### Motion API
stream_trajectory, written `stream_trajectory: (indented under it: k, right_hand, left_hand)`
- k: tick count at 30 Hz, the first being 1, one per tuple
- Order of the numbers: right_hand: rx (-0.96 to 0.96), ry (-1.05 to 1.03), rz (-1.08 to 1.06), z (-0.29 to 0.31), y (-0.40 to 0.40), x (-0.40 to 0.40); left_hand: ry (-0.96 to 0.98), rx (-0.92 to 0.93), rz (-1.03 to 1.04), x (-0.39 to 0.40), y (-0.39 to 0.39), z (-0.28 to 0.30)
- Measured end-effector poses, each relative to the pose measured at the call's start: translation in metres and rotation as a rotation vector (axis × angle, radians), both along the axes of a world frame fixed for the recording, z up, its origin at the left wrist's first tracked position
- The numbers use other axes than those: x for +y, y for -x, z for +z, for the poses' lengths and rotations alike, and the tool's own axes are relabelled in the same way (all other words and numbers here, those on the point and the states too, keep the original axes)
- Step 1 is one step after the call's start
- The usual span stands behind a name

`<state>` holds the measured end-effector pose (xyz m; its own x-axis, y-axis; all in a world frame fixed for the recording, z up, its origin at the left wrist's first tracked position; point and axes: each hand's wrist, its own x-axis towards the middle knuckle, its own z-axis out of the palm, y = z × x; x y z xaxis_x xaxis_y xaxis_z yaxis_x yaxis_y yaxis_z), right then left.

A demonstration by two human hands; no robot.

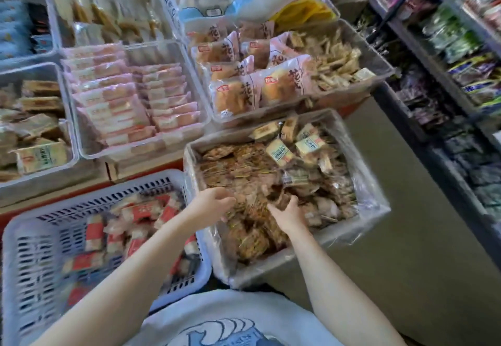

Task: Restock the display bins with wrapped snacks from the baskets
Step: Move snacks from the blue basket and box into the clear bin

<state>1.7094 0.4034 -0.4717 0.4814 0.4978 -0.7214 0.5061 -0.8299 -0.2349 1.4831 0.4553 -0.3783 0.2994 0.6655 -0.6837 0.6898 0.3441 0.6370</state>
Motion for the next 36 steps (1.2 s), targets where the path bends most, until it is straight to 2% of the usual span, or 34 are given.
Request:
stream_trajectory:
  k: [3, 6, 9, 12, 15, 17, 21, 22, 26, 28, 30, 34, 36]
  right_hand:
    - [-0.059, -0.087, -0.09, -0.015, -0.001, 0.003]
    - [0.059, -0.125, -0.292, -0.003, 0.0, 0.011]
    - [0.371, -0.205, -0.521, 0.027, -0.003, 0.01]
    - [0.893, -0.277, -0.658, 0.068, 0.01, 0.001]
    - [1.1, -0.313, -0.515, 0.102, 0.045, 0.006]
    - [1.073, -0.32, -0.342, 0.111, 0.07, 0.015]
    - [0.869, -0.351, -0.11, 0.114, 0.12, 0.035]
    - [0.868, -0.356, -0.086, 0.114, 0.134, 0.04]
    - [1.066, -0.287, 0.046, 0.111, 0.2, 0.056]
    - [1.039, -0.237, 0.095, 0.107, 0.241, 0.062]
    - [0.972, -0.228, 0.078, 0.101, 0.281, 0.067]
    - [0.822, -0.309, 0.073, 0.101, 0.345, 0.093]
    - [0.714, -0.413, 0.123, 0.105, 0.37, 0.12]
  left_hand:
    - [0.05, 0.001, 0.086, -0.009, -0.022, 0.0]
    - [0.077, -0.016, 0.14, -0.016, -0.027, 0.003]
    - [0.072, -0.045, 0.199, -0.018, -0.021, 0.005]
    - [0.08, -0.179, 0.306, -0.017, -0.013, 0.01]
    - [0.096, -0.405, 0.396, -0.018, -0.001, 0.021]
    - [0.051, -0.488, 0.498, -0.017, 0.014, 0.029]
    - [-0.034, -0.461, 0.657, -0.012, 0.071, 0.042]
    - [-0.065, -0.443, 0.658, -0.012, 0.089, 0.045]
    - [-0.16, -0.351, 0.64, -0.012, 0.165, 0.05]
    - [-0.166, -0.366, 0.704, -0.007, 0.202, 0.047]
    - [-0.273, -0.208, 0.731, 0.003, 0.244, 0.035]
    - [-0.682, 0.431, 0.668, 0.028, 0.338, 0.002]
    - [-0.646, 0.576, 0.498, 0.041, 0.372, -0.012]
